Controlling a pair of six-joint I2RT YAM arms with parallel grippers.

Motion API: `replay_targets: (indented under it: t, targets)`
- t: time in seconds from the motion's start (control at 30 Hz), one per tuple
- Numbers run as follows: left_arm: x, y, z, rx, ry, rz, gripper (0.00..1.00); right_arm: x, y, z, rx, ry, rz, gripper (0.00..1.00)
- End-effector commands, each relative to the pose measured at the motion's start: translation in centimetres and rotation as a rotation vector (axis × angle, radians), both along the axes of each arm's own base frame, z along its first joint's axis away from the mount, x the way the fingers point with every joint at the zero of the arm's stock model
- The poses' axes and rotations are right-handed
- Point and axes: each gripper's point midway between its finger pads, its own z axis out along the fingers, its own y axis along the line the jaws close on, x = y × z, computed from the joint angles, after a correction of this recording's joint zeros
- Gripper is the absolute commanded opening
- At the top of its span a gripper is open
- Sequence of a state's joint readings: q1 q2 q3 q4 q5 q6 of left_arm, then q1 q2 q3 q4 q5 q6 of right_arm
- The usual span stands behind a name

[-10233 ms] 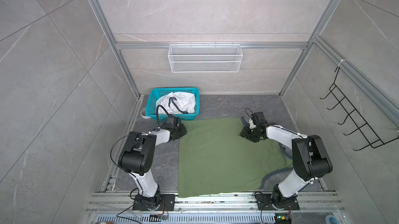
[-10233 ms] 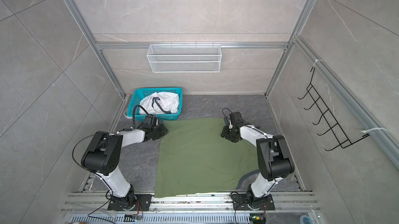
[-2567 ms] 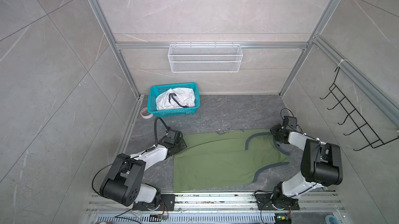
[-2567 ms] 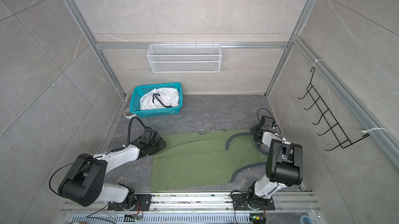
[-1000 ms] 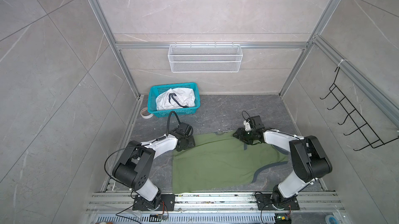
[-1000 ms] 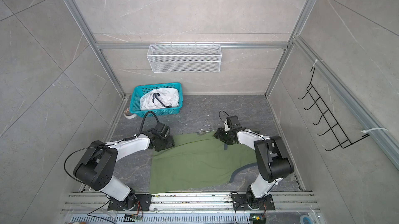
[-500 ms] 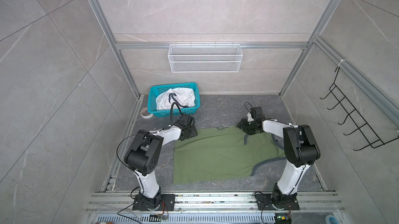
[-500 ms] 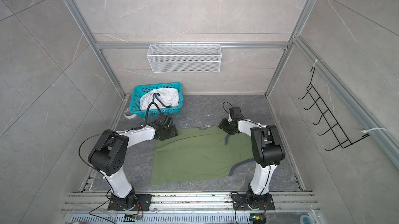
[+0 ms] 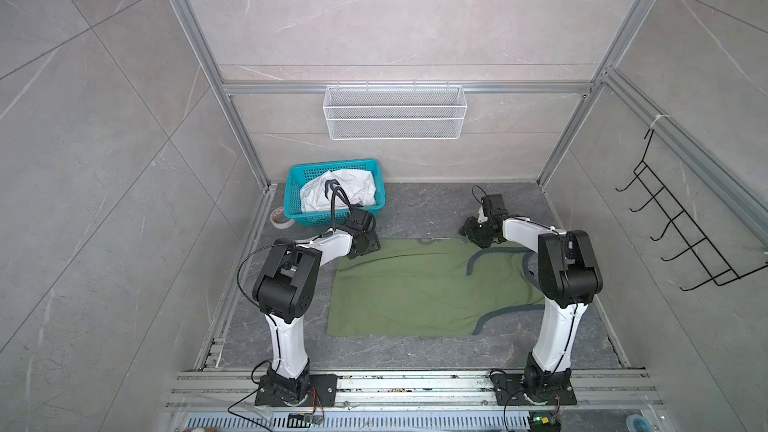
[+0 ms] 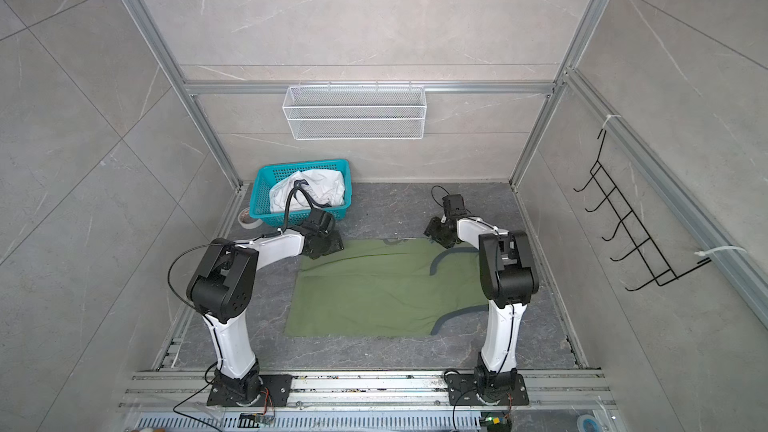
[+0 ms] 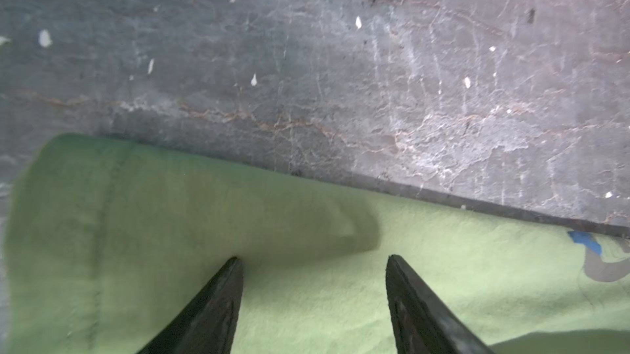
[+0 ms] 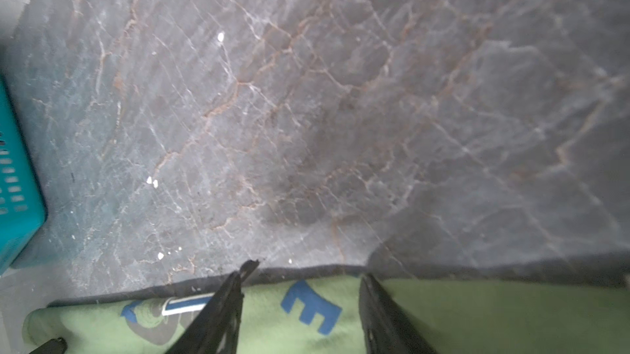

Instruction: Fold and stack the tank tops

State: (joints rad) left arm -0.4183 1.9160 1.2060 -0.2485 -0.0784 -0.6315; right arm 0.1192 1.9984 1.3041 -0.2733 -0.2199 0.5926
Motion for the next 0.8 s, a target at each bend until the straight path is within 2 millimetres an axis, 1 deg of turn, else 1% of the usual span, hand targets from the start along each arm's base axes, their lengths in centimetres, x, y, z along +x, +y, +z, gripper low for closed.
replay_targets:
  t: [0.0,0.07,0.13,0.2,0.23,0.33,0.4,0.47,0.57,0.63,0.77]
  targets:
    - [-0.9,1.3,4.1,0.032,-0.025,-0.005,0.7,-2.4,-0.1,3.4,-0.039,-0.027,0.039,0.57]
    - [-2.0,1.5,6.5,0.015,-0.058,-0.015,0.7,-4.6,0.5,5.4,-0.047,-0.059,0.073,0.57]
    - [-3.6,2.0,8.3,0.003,-0.085,-0.017,0.7,-7.4,1.2,6.3,-0.055,-0.064,0.109,0.57]
    - [-5.6,2.7,9.5,-0.007,-0.104,-0.007,0.7,-10.7,2.1,7.1,-0.061,-0.072,0.155,0.57]
    - [-7.0,3.2,9.5,-0.006,-0.099,-0.001,0.7,-12.4,2.4,7.1,-0.066,-0.068,0.173,0.57]
    - [-11.3,4.9,8.3,0.014,-0.046,0.031,0.7,-17.2,2.8,6.5,-0.072,-0.04,0.214,0.57]
    - [-14.2,5.8,7.1,0.034,0.01,0.041,0.7,-19.8,3.0,6.1,-0.076,-0.024,0.237,0.56]
    - [-17.0,6.8,6.2,0.082,0.062,0.055,0.69,-22.1,3.1,5.7,-0.075,-0.007,0.253,0.56]
    - [-20.6,8.3,5.3,0.158,0.122,0.097,0.69,-24.5,3.0,5.2,-0.072,0.02,0.262,0.56]
    - [-22.6,9.3,4.7,0.184,0.152,0.136,0.68,-25.6,2.9,4.9,-0.073,0.031,0.265,0.56]
    - [-25.6,11.6,3.0,0.196,0.176,0.232,0.65,-27.4,2.3,3.7,-0.075,0.074,0.236,0.56]
